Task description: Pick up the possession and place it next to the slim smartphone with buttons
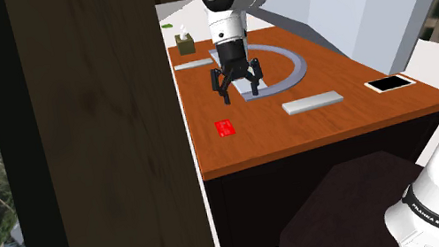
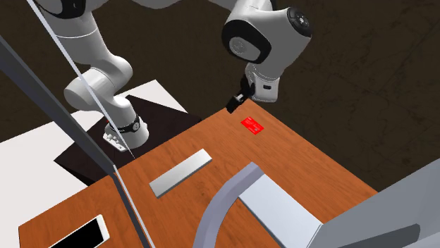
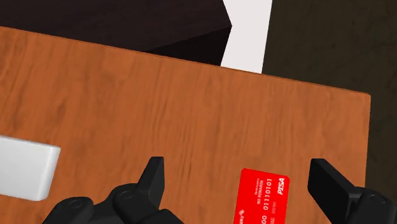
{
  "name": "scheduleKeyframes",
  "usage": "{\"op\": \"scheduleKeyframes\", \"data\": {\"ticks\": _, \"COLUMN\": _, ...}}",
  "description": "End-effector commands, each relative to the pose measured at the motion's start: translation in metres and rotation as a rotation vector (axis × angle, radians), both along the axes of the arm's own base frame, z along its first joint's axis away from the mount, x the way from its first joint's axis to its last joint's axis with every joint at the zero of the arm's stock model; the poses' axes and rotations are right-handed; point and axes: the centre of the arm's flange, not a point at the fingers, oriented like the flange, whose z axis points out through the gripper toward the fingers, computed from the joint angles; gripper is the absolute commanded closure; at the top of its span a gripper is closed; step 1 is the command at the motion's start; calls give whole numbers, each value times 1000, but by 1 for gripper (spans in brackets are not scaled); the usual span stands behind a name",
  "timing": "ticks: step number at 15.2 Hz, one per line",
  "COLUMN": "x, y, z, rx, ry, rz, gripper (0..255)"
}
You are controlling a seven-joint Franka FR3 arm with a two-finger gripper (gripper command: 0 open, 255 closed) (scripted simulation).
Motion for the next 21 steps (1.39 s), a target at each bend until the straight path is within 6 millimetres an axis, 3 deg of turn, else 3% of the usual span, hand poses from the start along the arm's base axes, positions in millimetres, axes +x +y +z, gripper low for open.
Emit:
{"op": "scheduleKeyframes", "data": {"ticks": 1, "x": 21, "y": 5, "z": -27, "rx": 9, "ry": 47, "rz": -43, "gripper": 0}}
{"op": "scheduleKeyframes", "data": {"ticks": 6, "x": 66, "y": 18, "z": -88, "rx": 33, "ry": 161, "rz": -145, "gripper": 0}}
{"op": "scheduleKeyframes", "data": {"ticks": 7, "x": 69, "y": 19, "z": -92, "rx": 34, "ry": 169, "rz": -152, "gripper": 0}}
{"op": "scheduleKeyframes", "data": {"ticks": 14, "x": 49, "y": 29, "z": -126, "rx": 34, "ry": 169, "rz": -152, "gripper": 0}}
{"op": "scheduleKeyframes", "data": {"ticks": 21, "x": 49, "y": 29, "z": -126, "rx": 34, "ry": 169, "rz": -152, "gripper": 0}}
